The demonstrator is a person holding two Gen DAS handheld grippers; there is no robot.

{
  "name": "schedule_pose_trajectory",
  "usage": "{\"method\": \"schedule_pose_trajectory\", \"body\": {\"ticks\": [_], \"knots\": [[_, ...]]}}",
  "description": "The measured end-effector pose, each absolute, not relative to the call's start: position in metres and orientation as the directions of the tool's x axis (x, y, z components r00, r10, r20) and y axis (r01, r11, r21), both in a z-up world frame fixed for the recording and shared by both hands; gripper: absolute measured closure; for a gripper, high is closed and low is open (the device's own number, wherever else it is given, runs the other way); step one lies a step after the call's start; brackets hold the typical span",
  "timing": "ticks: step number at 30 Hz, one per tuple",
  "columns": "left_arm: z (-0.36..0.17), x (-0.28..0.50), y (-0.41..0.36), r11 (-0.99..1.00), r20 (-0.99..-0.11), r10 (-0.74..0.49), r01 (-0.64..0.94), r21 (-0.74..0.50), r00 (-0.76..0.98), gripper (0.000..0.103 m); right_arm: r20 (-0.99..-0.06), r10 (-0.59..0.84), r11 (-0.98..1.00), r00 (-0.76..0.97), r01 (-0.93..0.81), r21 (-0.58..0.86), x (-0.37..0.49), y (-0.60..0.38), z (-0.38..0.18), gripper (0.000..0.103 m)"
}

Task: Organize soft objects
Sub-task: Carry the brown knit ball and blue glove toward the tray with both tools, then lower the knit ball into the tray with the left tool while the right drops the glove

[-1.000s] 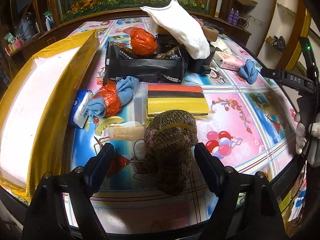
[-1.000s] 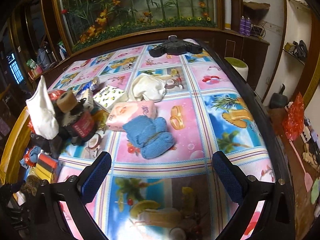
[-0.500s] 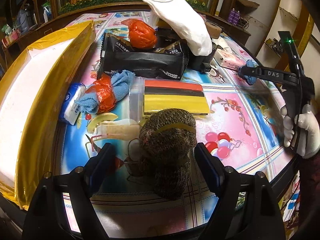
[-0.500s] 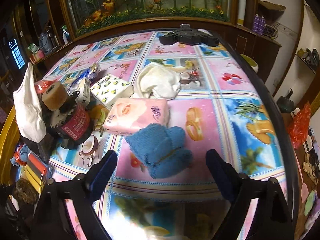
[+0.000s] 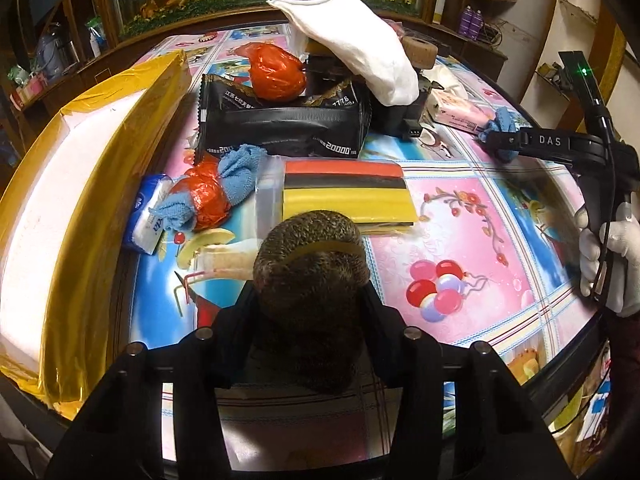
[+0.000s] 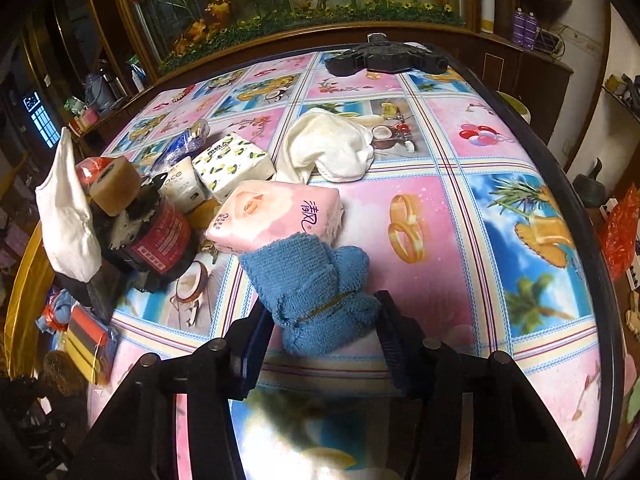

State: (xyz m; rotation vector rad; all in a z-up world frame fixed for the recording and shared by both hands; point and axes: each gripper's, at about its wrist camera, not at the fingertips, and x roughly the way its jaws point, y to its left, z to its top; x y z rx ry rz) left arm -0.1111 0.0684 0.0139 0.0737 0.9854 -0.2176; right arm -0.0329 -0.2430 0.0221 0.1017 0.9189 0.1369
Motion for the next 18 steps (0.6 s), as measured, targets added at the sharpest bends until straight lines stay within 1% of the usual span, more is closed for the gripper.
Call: {"method": "schedule_pose_trajectory", "body": {"ticks": [5, 18], "knots": [[0.017, -0.117, 0.074, 0.977, -0.829, -0.161, 0.208, -0.056, 0.535, 0.057, -0.774, 0.168, 0.985, 0.61, -0.081, 0.15, -0.049, -0.238, 0.031, 0.054], [0.045, -0.144, 0.084, 0.98, -0.768, -0.156, 0.195, -0.042, 0.621, 0.057, -0.744, 0.171, 0.985, 0.646, -0.12, 0.122, -0.095, -0.211, 0.064, 0.054]]}}
